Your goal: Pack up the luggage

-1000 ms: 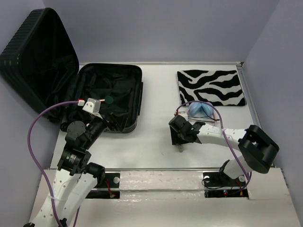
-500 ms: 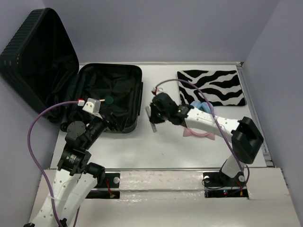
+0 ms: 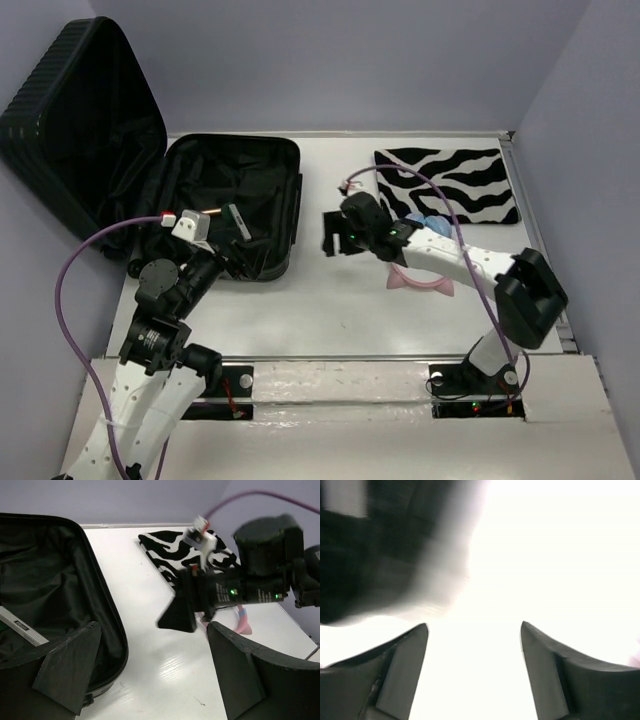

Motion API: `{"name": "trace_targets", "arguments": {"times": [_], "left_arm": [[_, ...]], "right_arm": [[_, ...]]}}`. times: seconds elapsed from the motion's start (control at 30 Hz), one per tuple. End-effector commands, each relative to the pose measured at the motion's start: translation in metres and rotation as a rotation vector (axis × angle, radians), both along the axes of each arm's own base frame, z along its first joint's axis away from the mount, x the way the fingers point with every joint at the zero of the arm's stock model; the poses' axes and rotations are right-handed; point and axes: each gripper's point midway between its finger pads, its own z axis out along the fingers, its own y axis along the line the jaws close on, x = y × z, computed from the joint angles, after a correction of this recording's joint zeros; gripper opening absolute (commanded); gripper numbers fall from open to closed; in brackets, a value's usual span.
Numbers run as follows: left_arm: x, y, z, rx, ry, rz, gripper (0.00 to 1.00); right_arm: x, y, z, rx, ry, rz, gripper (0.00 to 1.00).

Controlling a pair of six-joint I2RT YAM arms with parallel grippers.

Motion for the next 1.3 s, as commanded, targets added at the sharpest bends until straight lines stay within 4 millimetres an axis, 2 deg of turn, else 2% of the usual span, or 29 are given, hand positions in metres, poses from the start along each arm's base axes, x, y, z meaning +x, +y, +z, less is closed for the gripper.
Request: {"name": "trace_targets", "arguments": {"times": [0.0,0.03,0.07,0.13,0.23,0.33,0.43,0.53,0.57,0.63,0.67,0.7,0.77,0.83,0.87,0.9,0.93,0.97,1.07,1.1,1.13,1.17,1.2,1.23,1.27], "left_arm": [[-0.008,-0.001,0.032,-0.024,-0.089,-0.016,0.99],[-0.009,-0.002,0.032,-0.024,-0.089,-0.023,0.99],[-0.008,-0.003,0.033,-0.023,-0.09,-0.026,0.99],[-0.007,-0.003,0.03,-0.019,-0.082,-0.024,0.99],[-0.006,-0.003,0.029,-0.017,-0.078,-0.024,0.99],[-0.006,-0.003,0.029,-0.018,-0.076,-0.021,0.99],[-0.006,-0.003,0.029,-0.018,-0.076,-0.02,0.99],[-0.005,-0.003,0.029,-0.017,-0.076,-0.018,0.99],[-0.005,-0.003,0.028,-0.017,-0.074,-0.018,0.99],[-0.005,-0.003,0.029,-0.018,-0.077,-0.018,0.99],[-0.005,-0.002,0.029,-0.018,-0.077,-0.015,0.99],[-0.005,-0.002,0.029,-0.019,-0.076,-0.017,0.99],[-0.006,-0.003,0.028,-0.017,-0.076,-0.021,0.99],[-0.006,-0.003,0.03,-0.019,-0.08,-0.023,0.99],[-0.006,-0.003,0.03,-0.019,-0.08,-0.024,0.99],[-0.007,-0.003,0.031,-0.02,-0.083,-0.024,0.99],[-0.007,-0.003,0.031,-0.022,-0.085,-0.023,0.99],[-0.007,-0.001,0.031,-0.021,-0.086,-0.015,0.99],[-0.006,0.003,0.033,-0.024,-0.089,0.011,0.99],[-0.005,0.009,0.035,-0.025,-0.091,0.042,0.99],[-0.004,0.011,0.034,-0.024,-0.088,0.059,0.99],[-0.001,0.019,0.033,-0.026,-0.08,0.106,0.99],[0.0,0.025,0.035,-0.033,-0.083,0.133,0.99],[0.0,0.028,0.035,-0.036,-0.08,0.153,0.99],[0.002,0.034,0.035,-0.038,-0.075,0.185,0.99]], "right_arm": [[-0.007,-0.122,-0.03,-0.205,0.017,-0.295,0.72],[-0.02,-0.143,-0.04,-0.241,0.043,-0.325,0.69],[-0.021,-0.158,-0.04,-0.252,0.049,-0.36,0.62],[-0.027,-0.169,-0.051,-0.281,0.069,-0.374,0.61],[-0.023,-0.194,-0.067,-0.346,0.104,-0.441,0.65],[-0.021,-0.194,-0.085,-0.371,0.162,-0.415,0.67],[-0.016,-0.192,-0.103,-0.415,0.2,-0.386,0.65],[-0.011,-0.186,-0.115,-0.436,0.222,-0.369,0.55],[-0.009,-0.187,-0.121,-0.456,0.231,-0.37,0.45],[-0.007,-0.186,-0.123,-0.459,0.232,-0.373,0.29],[-0.005,-0.189,-0.121,-0.467,0.221,-0.386,0.11],[-0.009,-0.183,-0.114,-0.472,0.197,-0.373,0.07],[-0.012,-0.178,-0.101,-0.482,0.162,-0.373,0.07],[-0.023,-0.167,-0.081,-0.516,0.118,-0.336,0.07],[-0.017,-0.156,-0.06,-0.501,0.069,-0.333,0.07],[-0.025,-0.143,-0.048,-0.509,0.051,-0.289,0.07],[-0.02,-0.138,-0.035,-0.492,0.032,-0.287,0.07],[-0.015,-0.111,-0.007,-0.442,-0.019,-0.232,0.07],[0.0,-0.064,0.028,-0.347,-0.088,-0.128,0.07],[0.01,-0.033,0.061,-0.26,-0.147,-0.06,0.07],[0.017,-0.018,0.075,-0.227,-0.173,-0.034,0.07],[0.018,0.008,0.07,-0.238,-0.187,0.032,0.07],[0.029,0.033,0.108,-0.16,-0.259,0.048,0.07],[0.032,0.05,0.118,-0.134,-0.282,0.075,0.07],[0.032,0.08,0.102,-0.132,-0.264,0.152,0.07]]}}
